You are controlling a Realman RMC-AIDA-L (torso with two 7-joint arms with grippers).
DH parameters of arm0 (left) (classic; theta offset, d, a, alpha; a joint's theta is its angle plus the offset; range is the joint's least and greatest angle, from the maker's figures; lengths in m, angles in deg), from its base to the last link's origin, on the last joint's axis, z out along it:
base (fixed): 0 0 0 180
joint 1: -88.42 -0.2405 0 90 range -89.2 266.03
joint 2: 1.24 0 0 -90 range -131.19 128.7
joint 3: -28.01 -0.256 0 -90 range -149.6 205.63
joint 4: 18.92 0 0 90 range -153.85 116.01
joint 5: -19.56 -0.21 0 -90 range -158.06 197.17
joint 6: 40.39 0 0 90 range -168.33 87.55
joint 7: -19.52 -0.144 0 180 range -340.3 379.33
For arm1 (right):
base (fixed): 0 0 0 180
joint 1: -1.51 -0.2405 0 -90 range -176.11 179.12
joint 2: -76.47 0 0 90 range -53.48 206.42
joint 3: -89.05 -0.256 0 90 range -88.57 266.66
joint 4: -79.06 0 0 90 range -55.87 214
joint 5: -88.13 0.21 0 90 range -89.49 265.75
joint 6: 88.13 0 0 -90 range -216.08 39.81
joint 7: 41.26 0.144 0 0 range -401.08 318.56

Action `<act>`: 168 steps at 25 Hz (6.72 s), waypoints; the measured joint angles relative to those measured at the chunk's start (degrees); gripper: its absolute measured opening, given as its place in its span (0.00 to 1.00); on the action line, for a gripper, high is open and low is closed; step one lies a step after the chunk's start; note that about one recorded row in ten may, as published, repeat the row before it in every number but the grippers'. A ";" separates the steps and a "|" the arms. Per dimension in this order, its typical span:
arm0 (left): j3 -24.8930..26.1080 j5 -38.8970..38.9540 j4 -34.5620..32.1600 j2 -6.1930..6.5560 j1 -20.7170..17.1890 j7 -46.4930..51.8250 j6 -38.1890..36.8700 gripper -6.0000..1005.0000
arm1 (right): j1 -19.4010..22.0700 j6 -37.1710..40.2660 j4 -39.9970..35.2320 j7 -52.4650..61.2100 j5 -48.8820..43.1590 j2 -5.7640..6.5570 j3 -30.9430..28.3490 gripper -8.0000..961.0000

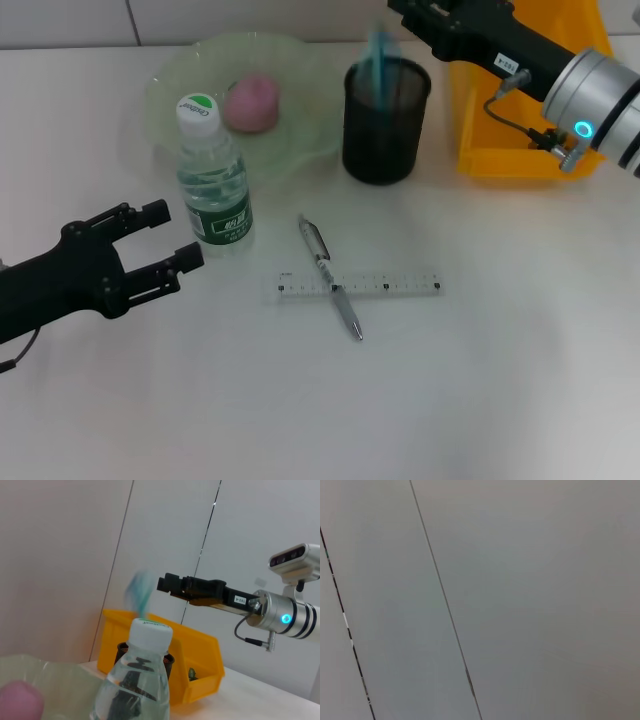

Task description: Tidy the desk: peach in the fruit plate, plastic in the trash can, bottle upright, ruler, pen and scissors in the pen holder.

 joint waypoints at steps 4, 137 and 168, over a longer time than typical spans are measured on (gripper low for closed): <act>0.03 0.00 0.00 0.04 0.32 0.05 0.01 0.78 | 0.35 0.20 0.11 0.00 0.12 0.04 0.00 0.44; -0.38 -0.45 0.00 -2.06 1.48 1.68 -1.58 0.78 | -21.89 12.24 -19.59 42.36 -79.58 -0.26 29.16 0.67; -0.03 -0.45 0.00 -2.26 1.02 1.23 -1.49 0.78 | -10.50 20.88 -34.95 39.80 -76.94 0.54 12.24 0.40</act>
